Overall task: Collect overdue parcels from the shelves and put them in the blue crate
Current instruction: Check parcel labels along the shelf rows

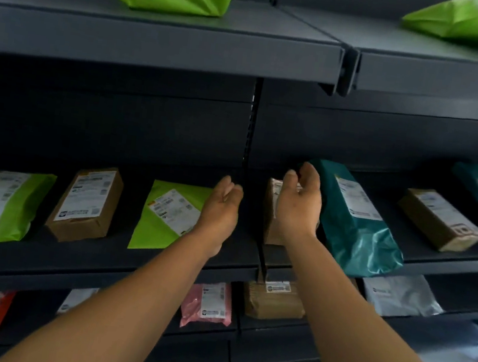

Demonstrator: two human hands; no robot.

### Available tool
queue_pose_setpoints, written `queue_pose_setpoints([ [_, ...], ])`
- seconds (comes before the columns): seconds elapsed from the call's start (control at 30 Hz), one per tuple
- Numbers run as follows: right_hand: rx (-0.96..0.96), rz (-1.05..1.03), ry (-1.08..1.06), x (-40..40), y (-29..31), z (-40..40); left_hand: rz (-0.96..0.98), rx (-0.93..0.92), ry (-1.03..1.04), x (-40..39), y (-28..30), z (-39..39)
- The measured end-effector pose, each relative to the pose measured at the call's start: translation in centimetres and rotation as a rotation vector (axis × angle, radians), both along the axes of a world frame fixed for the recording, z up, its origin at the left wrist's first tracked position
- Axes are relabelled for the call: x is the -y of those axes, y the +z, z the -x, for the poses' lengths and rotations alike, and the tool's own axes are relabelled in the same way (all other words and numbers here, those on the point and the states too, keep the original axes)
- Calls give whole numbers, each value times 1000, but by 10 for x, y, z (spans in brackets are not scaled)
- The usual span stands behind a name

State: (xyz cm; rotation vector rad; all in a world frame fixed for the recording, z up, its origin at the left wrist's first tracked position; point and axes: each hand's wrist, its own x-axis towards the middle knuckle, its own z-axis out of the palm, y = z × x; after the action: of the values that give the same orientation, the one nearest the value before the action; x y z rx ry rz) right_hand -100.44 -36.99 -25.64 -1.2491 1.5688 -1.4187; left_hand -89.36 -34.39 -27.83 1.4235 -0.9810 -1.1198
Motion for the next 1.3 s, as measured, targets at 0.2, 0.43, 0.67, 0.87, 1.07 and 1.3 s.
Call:
queue_pose_setpoints([
  [0.2,9,-63,-23,18,-13,45,-81,1,-8,23,-10,29],
  [0.43,11,-339,67,46,-44,70,-204,-1,40,42,-29,52],
  [0.67,121,-551,133,60,-62,74,-231,-67,76,47,-46,67],
  [0.87,201,-531,170,59,-63,73,-236,-142,119,47,-54,69],
  [1.07,223,-387,240,54,-62,72,-118,-148,173,47,-55,73],
  [1.3,238,-178,302,46,-58,72,68,-235,196,45,-43,70],
])
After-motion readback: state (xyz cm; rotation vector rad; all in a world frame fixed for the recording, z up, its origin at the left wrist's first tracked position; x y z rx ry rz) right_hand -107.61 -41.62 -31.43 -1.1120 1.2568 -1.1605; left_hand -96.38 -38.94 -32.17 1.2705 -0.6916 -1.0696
